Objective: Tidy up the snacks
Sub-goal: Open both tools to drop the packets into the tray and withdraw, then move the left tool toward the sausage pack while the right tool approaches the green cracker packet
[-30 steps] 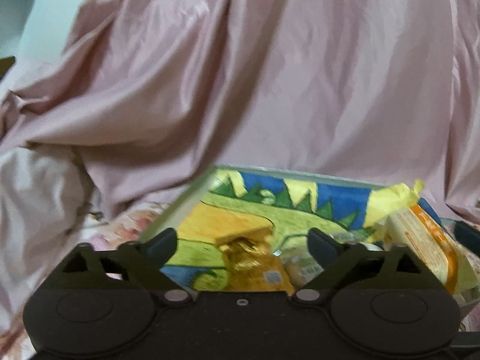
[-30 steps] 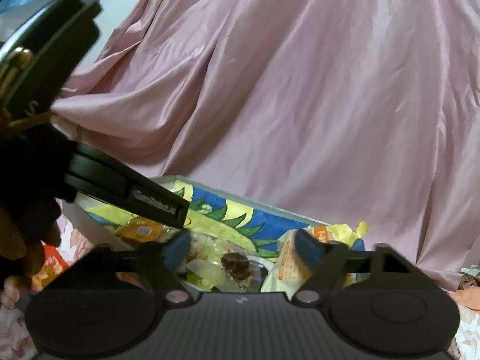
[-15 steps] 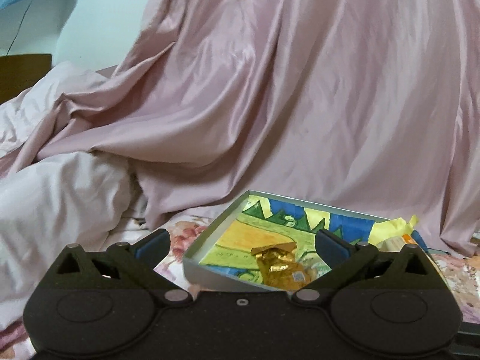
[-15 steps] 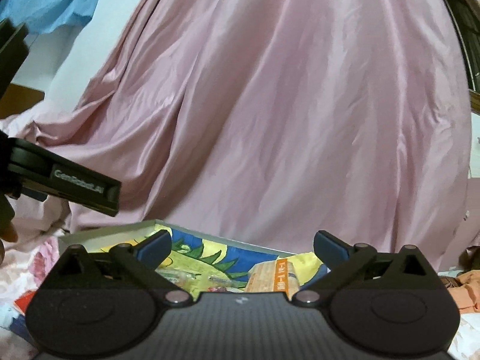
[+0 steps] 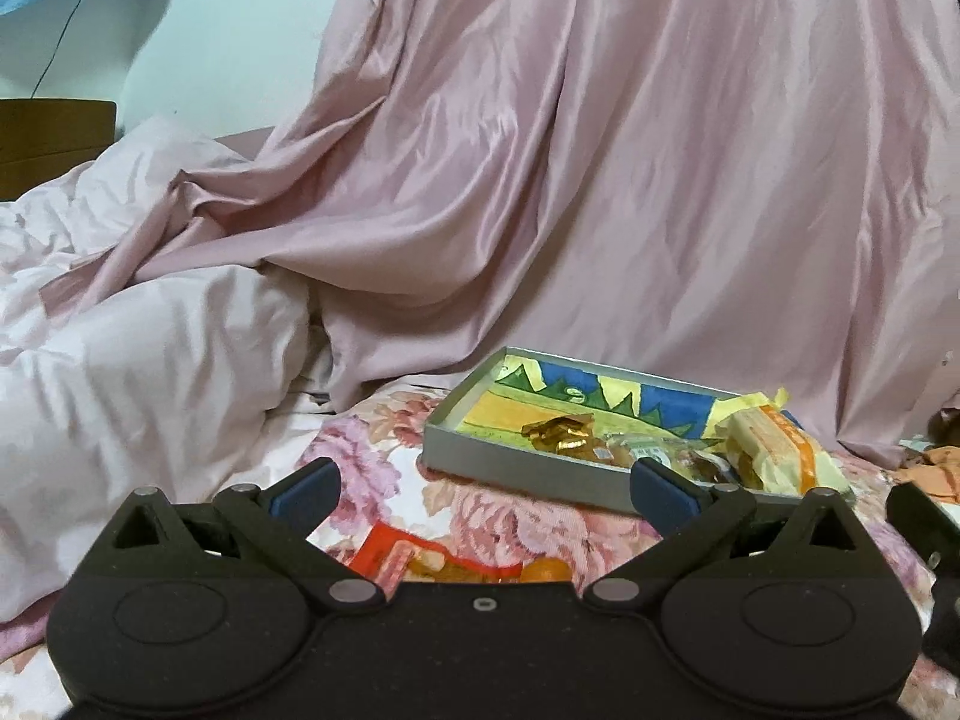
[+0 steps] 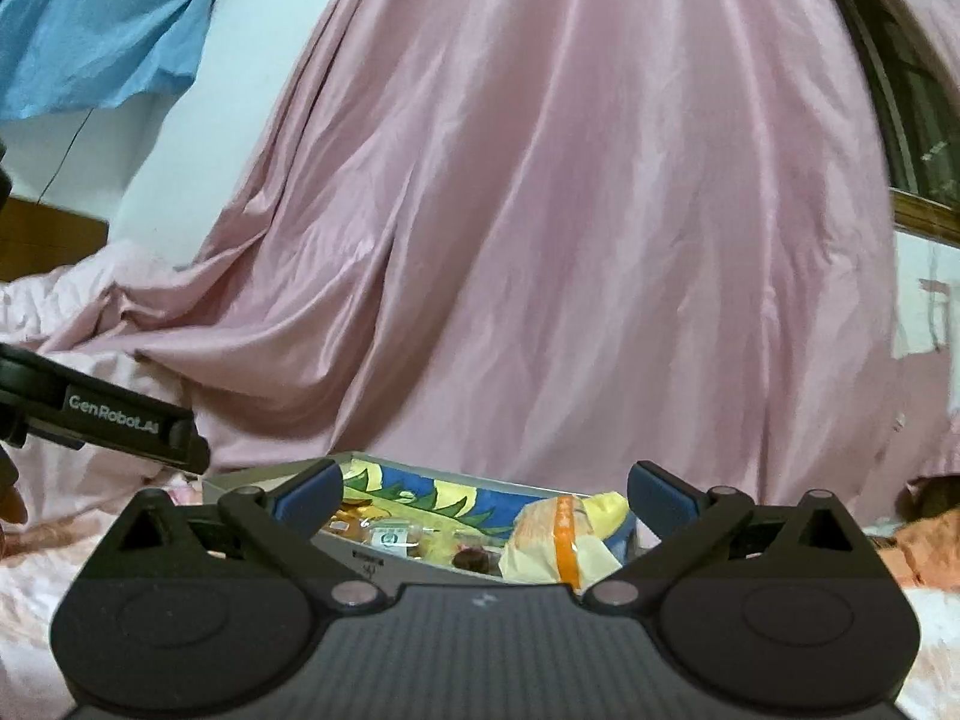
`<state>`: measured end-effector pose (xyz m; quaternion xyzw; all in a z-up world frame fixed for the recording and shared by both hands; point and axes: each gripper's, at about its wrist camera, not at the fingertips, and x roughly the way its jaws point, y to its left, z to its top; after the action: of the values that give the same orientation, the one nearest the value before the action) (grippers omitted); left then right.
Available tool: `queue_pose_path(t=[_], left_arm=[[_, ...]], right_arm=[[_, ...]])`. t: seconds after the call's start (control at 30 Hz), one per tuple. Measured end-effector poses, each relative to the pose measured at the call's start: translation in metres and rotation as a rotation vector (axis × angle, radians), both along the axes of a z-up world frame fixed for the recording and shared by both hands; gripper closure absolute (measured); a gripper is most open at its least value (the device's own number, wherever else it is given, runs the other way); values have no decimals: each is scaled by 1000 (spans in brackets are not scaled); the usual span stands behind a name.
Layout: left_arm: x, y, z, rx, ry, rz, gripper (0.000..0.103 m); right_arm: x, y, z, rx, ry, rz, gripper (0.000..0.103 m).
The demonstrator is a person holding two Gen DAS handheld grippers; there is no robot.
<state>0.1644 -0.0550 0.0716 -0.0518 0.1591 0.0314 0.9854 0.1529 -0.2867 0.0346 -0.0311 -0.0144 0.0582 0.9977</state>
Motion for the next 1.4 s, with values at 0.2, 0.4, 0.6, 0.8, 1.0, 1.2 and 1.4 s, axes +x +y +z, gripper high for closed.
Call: queue_pose_path(t=[0.2, 0.4, 0.6, 0.8, 1.0, 1.2, 1.4], left_arm=[[-42, 15, -12, -3, 10, -23, 1], [-71, 25, -36, -12, 41, -28, 1], [-78, 23, -59, 14, 99, -30, 1], [-81, 25, -70, 25, 140, -41, 1], [-79, 27, -77, 5, 178, -31, 1], [-78, 23, -84, 29, 205, -37, 1], [-77, 18, -87, 46, 224, -44, 1]], right_arm=[[-42, -5, 2, 35, -17, -16, 0], [-66, -6, -2, 35, 53, -17, 0], [-78, 2, -10, 6, 141, -4, 0], [-60, 26, -29, -127, 344, -14, 0], [-49, 35, -42, -169, 455, -16, 0], [-36, 35, -54, -182, 555, -34, 0], [-29, 31, -57, -161, 592, -41, 0]])
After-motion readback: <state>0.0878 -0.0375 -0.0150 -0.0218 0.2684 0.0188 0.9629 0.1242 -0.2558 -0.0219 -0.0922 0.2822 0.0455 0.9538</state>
